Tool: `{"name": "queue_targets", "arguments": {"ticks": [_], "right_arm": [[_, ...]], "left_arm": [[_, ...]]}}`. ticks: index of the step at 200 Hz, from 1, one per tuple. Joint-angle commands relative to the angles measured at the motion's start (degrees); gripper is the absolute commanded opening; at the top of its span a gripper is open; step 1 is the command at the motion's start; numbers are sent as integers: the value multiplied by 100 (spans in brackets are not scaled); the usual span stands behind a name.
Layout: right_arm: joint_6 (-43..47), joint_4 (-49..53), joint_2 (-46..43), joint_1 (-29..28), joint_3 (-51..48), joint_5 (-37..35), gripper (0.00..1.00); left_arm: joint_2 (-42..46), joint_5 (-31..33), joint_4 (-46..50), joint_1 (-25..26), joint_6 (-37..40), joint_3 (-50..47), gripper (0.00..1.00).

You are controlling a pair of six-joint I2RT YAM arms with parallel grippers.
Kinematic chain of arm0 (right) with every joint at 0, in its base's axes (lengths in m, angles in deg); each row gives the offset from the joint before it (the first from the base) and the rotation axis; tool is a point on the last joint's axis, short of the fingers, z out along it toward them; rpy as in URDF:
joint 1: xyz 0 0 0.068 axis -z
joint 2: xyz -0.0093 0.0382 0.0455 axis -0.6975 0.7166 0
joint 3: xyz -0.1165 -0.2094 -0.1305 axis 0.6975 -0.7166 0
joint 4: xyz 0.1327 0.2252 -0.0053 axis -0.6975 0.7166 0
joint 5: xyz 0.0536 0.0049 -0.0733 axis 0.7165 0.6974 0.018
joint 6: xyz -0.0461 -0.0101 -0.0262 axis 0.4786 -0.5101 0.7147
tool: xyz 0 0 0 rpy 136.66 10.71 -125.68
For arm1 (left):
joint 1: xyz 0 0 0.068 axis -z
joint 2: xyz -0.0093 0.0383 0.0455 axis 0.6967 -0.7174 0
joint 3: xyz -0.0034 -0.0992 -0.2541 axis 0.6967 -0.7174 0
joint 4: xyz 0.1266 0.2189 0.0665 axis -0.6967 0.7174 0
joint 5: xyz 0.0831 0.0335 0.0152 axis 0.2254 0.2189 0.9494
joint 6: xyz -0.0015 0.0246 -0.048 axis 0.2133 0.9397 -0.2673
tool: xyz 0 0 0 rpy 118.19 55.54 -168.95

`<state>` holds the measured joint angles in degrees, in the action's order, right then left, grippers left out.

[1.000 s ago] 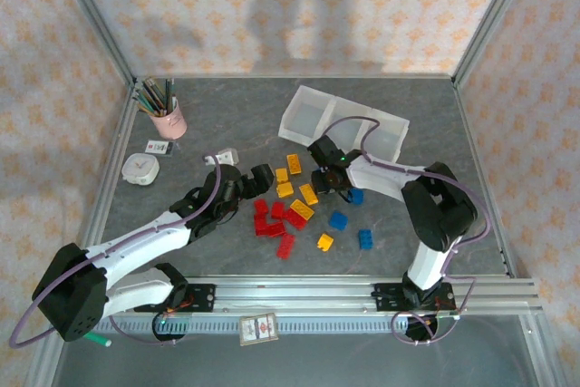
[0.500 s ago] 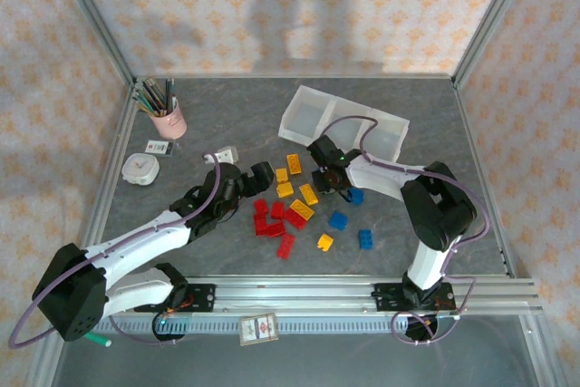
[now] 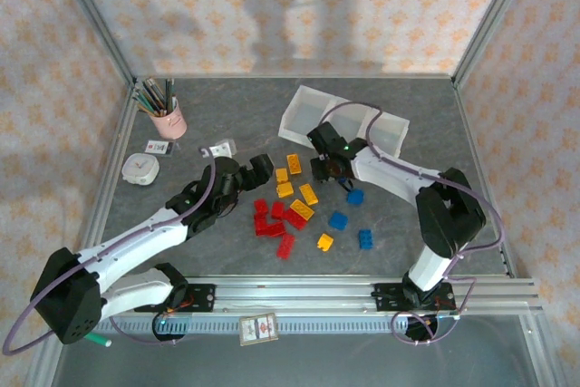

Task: Sort the legos into containers by color
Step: Pick up the lego from the center of the table, then place the lego in the container.

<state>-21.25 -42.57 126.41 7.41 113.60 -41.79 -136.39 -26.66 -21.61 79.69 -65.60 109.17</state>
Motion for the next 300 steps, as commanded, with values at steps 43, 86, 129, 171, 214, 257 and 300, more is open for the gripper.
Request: {"name": "queue_targets", "arguments": {"ticks": [43, 86, 129, 171, 214, 257, 300], "right_arm": [[-363, -149, 837, 291, 1855, -261, 22], [-483, -630, 2024, 541, 3162, -518, 22], [-301, -680, 3230, 662, 4430, -778, 22], [-263, -654, 3888, 772, 5081, -787, 24], [-132, -708, 3868, 797, 5238, -773, 36], [-70, -755, 3344, 790, 5015, -734, 44], [-121, -744, 2698, 790, 4618, -573, 51]], "left_arm": [[-285, -12, 416, -443, 420, 727, 99], [-553, -352, 119, -945, 596, 849, 99], [-848, -575, -130, -1250, 726, 927, 99], [-1122, -599, -162, -1285, 835, 1052, 99], [-1285, -650, -191, -1307, 851, 1106, 99], [-1295, -686, -174, -1312, 850, 1172, 99], [-1187, -762, -45, -1310, 828, 1189, 99]]}}
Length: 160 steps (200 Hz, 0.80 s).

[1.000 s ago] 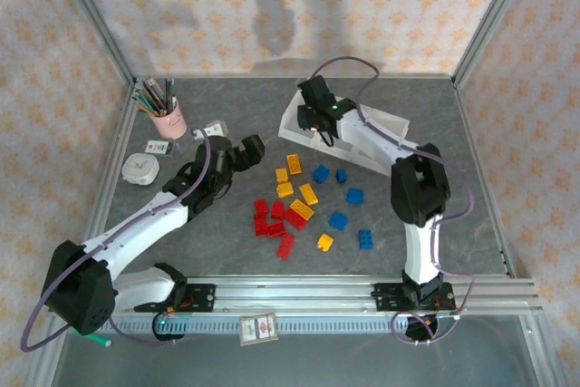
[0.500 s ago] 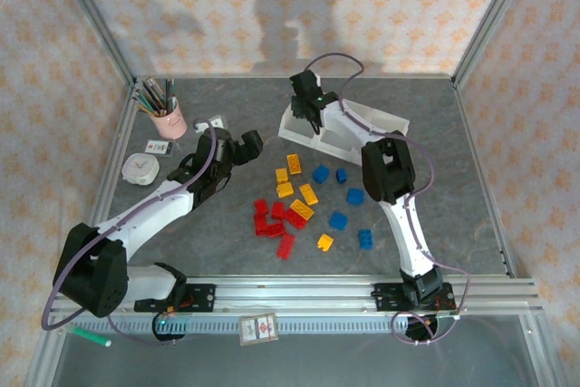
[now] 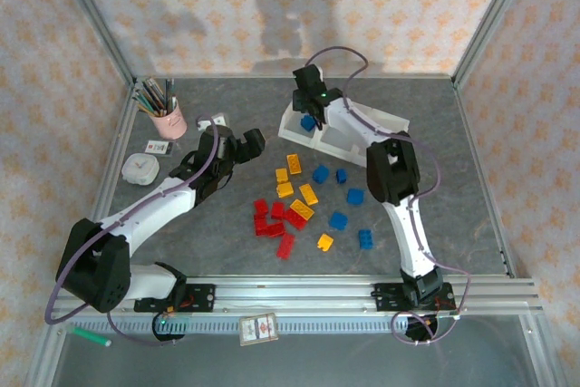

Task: Sort the legos into containers by color
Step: Place the lego in the container, then pick up the lego from the center of the table.

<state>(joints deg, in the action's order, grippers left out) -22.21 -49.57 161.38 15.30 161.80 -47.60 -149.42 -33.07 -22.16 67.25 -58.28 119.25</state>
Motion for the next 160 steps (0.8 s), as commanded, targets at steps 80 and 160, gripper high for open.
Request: {"name": "queue_targets", "arguments": {"ticks": [80, 160], "right_arm": [[-724, -275, -2656, -178, -3097, 542, 61], [-2220, -298, -3360, -547, -5035, 270, 69]], "left_arm": [[526, -742, 127, 26, -252, -388, 99], [694, -435, -231, 724, -756, -914, 99]]}}
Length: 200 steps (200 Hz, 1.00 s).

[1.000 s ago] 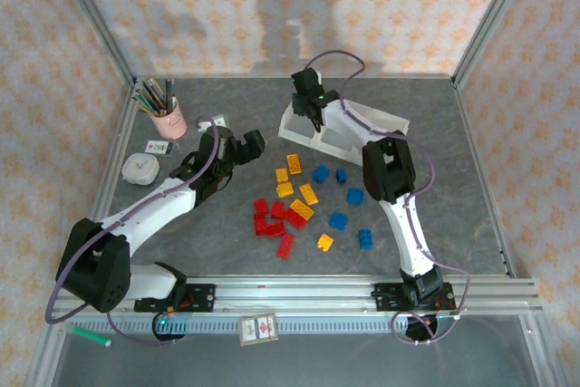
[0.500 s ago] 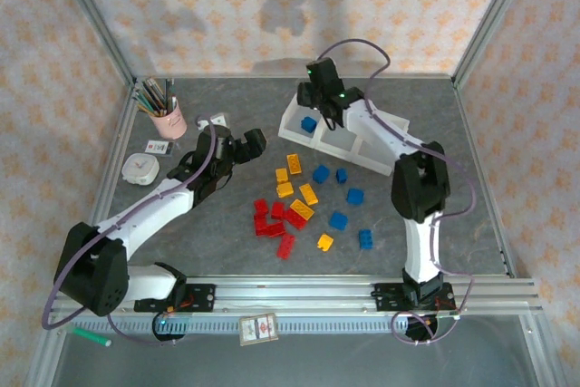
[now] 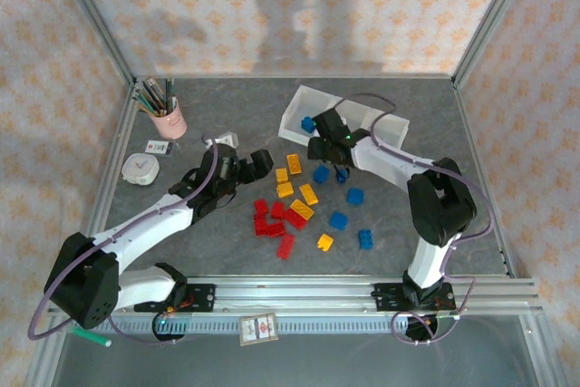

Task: Sort the legos into containers by color
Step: Pick up the lego from the center of the table.

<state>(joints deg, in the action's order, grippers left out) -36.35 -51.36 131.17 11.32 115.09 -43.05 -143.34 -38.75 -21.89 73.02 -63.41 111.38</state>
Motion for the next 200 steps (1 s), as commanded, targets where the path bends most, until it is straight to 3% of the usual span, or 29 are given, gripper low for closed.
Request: {"name": "queue_targets", "arguments": {"ticks": [1, 27, 80, 128, 200], "right_arm": [[-834, -141, -343, -156, -389, -185, 69], [-1432, -496, -321, -298, -812, -236, 69], [-1726, -628, 18, -388, -696, -487, 70], [-1642, -715, 282, -401, -501, -450, 68], [-1408, -610, 756, -480, -74, -557, 57]], "left_arm": [[81, 134, -267, 160, -248, -135, 99], [29, 196, -399, 319, -356, -185, 99], [-11, 300, -426, 454, -439, -196, 99], [-50, 349, -409, 455, -430, -162, 99], [-29, 466, -278, 458, -399, -139, 99]]}}
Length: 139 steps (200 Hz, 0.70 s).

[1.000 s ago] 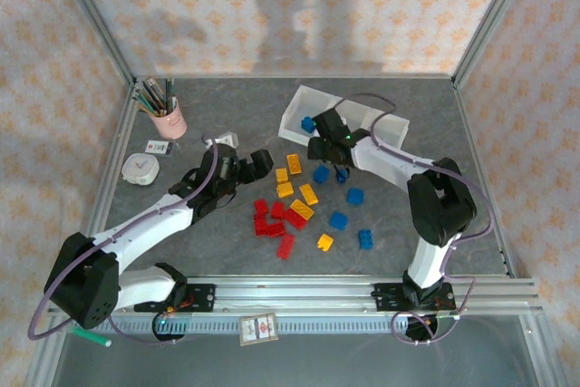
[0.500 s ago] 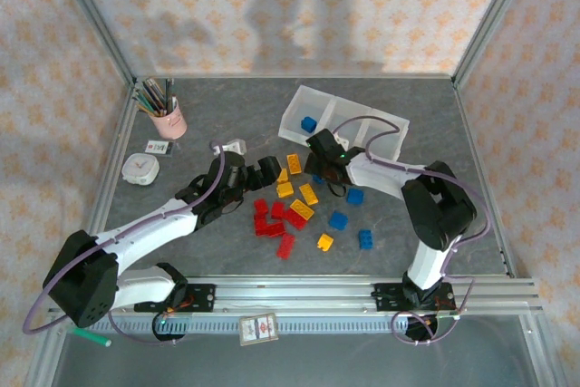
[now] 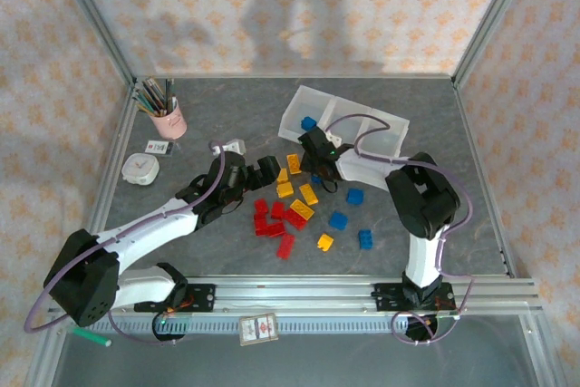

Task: Sort the legos into containers by color
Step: Pick up the lego from the center of the table.

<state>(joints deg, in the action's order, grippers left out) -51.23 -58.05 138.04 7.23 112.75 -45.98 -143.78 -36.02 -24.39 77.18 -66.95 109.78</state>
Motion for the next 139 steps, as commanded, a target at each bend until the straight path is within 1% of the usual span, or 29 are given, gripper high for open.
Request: {"name": "queue_targets", "arguments": {"ticks": [1, 22, 40, 100, 139], "right_arm": [[82, 58, 72, -71, 161, -267, 57], [154, 88, 73, -80, 124, -312, 53], [242, 156, 74, -80, 111, -339, 52], [458, 211, 22, -89, 31, -372, 39], [578, 221, -9, -89, 68, -348, 34]], "left_arm": [[15, 194, -24, 41, -47, 18, 99], [31, 247, 15, 38, -23, 27, 99], [26, 256, 21, 43, -23, 51, 99], [-29, 230, 51, 38, -5, 123, 99], [68, 255, 104, 38, -14, 97, 99]]}}
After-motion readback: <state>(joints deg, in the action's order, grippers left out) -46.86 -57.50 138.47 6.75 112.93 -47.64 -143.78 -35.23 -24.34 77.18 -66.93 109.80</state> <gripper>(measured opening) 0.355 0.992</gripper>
